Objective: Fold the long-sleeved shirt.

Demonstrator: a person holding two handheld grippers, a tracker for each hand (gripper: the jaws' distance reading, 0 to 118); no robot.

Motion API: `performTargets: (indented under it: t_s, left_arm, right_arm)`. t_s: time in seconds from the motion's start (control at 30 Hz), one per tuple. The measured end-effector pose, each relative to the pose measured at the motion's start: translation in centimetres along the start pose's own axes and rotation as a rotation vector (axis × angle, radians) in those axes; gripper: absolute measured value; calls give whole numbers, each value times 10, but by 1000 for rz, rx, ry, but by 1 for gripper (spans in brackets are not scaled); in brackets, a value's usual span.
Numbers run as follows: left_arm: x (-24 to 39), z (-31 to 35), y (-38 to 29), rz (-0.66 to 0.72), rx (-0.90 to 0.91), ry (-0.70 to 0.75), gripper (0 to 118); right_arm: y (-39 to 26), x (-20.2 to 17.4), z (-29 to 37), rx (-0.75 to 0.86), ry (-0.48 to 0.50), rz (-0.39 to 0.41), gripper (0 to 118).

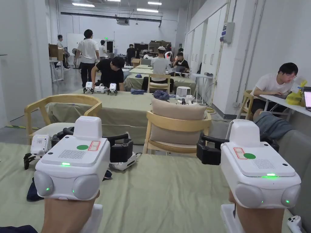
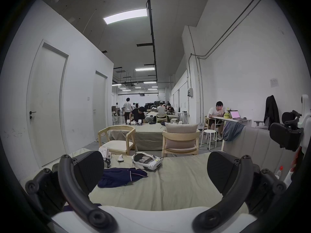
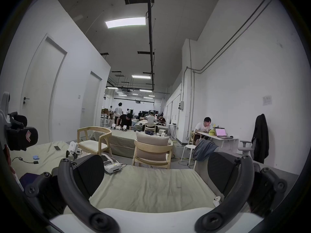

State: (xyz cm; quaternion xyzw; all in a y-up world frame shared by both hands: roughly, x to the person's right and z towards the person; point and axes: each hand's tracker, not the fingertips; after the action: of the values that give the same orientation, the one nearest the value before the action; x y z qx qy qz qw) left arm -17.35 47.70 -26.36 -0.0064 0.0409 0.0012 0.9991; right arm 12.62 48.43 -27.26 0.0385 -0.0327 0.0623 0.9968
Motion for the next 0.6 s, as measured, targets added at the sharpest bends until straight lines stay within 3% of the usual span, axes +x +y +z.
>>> performTargets:
  t_s: [0.6]
  left_arm:
    - [-8, 3, 9, 7, 19, 6, 111]
  right_arm:
    - [-4, 6, -3, -12, 12, -13, 118]
